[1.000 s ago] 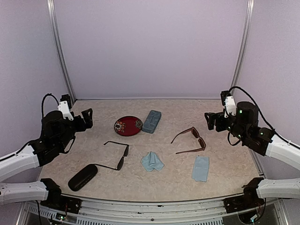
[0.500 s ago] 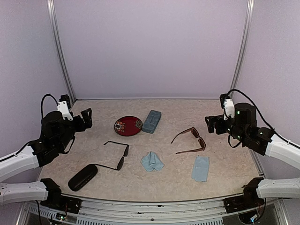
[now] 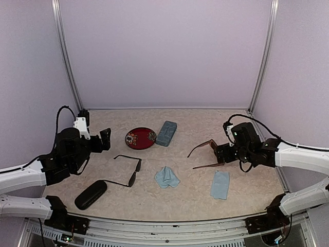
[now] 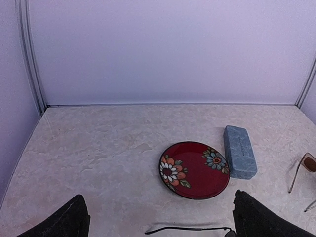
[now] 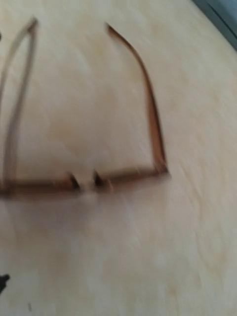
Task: Organize the sunglasses
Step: Move the sunglasses case to the center of the board.
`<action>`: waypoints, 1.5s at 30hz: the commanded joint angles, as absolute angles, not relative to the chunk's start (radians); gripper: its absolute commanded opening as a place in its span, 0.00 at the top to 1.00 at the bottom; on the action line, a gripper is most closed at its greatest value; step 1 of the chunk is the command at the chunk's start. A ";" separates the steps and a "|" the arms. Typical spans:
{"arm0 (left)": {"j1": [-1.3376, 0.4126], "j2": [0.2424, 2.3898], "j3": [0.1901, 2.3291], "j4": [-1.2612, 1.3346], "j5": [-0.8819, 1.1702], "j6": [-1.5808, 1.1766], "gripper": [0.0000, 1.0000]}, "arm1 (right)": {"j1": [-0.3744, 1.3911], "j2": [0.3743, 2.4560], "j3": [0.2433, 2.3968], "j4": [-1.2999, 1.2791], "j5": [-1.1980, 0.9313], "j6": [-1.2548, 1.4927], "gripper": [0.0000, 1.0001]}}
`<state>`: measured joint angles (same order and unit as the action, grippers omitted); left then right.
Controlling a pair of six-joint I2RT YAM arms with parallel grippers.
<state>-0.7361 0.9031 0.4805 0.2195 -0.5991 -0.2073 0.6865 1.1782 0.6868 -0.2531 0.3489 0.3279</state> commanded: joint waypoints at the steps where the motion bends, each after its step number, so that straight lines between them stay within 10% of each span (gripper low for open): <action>1: -0.800 0.936 0.469 0.215 -0.588 -0.205 0.01 | 0.764 1.230 0.689 -0.250 0.325 0.357 0.00; 19: -1.091 0.899 0.547 -0.719 -0.638 -1.116 0.01 | 0.847 1.240 0.632 -0.085 0.164 0.378 0.00; 45: -1.076 1.058 0.488 -0.801 -0.674 -1.309 0.01 | 0.849 1.309 0.643 -0.011 0.085 0.351 0.00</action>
<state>-1.0798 1.1099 0.4789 -0.8173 -0.7010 -1.3529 0.8413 1.3045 0.6415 -0.0418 0.0963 0.3561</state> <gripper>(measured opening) 0.988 0.999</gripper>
